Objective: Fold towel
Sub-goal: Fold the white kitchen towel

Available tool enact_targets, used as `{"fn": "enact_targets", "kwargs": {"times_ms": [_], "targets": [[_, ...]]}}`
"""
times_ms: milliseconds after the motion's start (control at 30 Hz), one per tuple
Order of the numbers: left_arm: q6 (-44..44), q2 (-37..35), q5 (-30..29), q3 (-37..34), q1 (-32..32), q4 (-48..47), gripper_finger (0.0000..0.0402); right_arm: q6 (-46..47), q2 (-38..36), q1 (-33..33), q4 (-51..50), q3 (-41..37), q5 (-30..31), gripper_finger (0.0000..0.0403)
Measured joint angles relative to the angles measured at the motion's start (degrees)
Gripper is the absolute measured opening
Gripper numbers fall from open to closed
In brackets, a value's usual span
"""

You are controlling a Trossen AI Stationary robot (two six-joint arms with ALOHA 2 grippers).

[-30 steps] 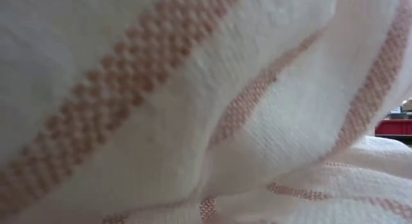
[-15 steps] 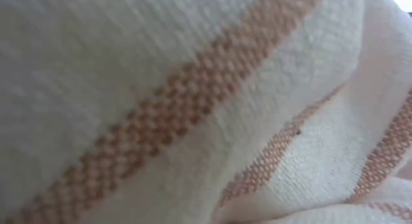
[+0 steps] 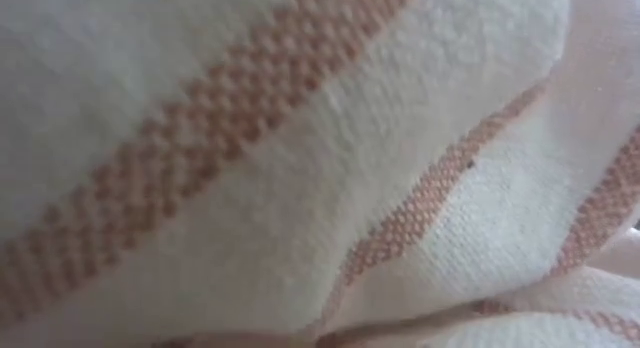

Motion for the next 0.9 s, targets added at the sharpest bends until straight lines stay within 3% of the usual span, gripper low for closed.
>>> {"fn": "enact_targets", "kwargs": {"times_ms": [200,367,667,900], "targets": [[0.54,0.0,0.02,0.0,0.02,0.22,0.0069,-0.07,-0.07,0.01,0.02,0.0,0.48,0.0],[2.08,0.0,0.02,0.0,0.0,0.28,0.0011,0.45,-0.09,0.01,0.1,0.0,0.44,0.0006],[1.99,0.09,-0.71,0.0,-0.29,-0.5,0.0004,0.33,-0.09,0.05,-0.05,0.0,0.51,0.0064],[-0.63,0.11,-3.05,0.0,-0.72,-3.77,0.0002,0.37,-0.13,0.44,-1.64,0.02,0.53,0.0009]]}}
